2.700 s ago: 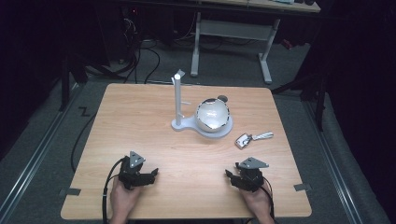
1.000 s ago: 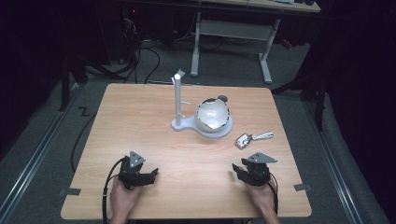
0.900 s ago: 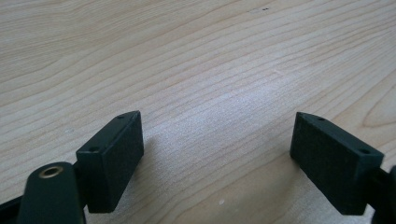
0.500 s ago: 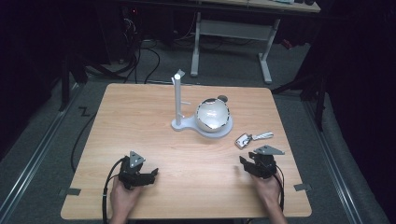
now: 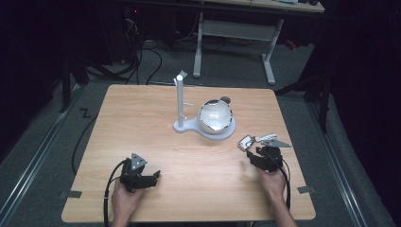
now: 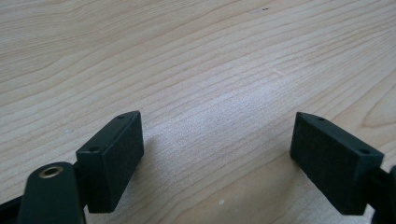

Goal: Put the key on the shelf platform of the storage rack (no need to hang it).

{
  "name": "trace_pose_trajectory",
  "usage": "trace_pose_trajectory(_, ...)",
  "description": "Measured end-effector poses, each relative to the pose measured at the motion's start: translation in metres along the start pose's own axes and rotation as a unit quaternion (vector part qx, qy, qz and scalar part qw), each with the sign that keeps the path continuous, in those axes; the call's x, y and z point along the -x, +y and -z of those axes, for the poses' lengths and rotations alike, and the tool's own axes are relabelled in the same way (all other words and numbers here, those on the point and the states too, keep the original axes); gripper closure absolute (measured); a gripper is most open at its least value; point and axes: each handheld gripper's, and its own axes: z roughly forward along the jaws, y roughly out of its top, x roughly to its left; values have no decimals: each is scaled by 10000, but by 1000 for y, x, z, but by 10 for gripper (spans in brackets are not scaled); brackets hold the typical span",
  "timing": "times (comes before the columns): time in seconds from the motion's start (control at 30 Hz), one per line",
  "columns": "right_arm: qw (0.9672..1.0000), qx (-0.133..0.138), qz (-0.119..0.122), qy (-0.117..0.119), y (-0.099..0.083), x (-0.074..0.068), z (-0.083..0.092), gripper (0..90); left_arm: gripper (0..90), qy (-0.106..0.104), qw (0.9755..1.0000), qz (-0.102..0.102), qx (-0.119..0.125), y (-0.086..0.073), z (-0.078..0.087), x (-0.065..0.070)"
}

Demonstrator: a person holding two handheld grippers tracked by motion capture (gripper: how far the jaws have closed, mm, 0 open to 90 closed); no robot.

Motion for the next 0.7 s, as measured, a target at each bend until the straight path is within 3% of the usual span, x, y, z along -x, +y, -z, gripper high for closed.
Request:
trace_pose_trajectory(0.57, 9991, -203, -338, -145, 20, 10, -24, 513, 176, -2, 10000, -5, -1, 0, 0, 0)
trace_pose_trajectory(0.7, 9991, -222, -317, -186, 25, 8, -29, 512, 177, -2, 10000, -7, -2, 0, 0, 0)
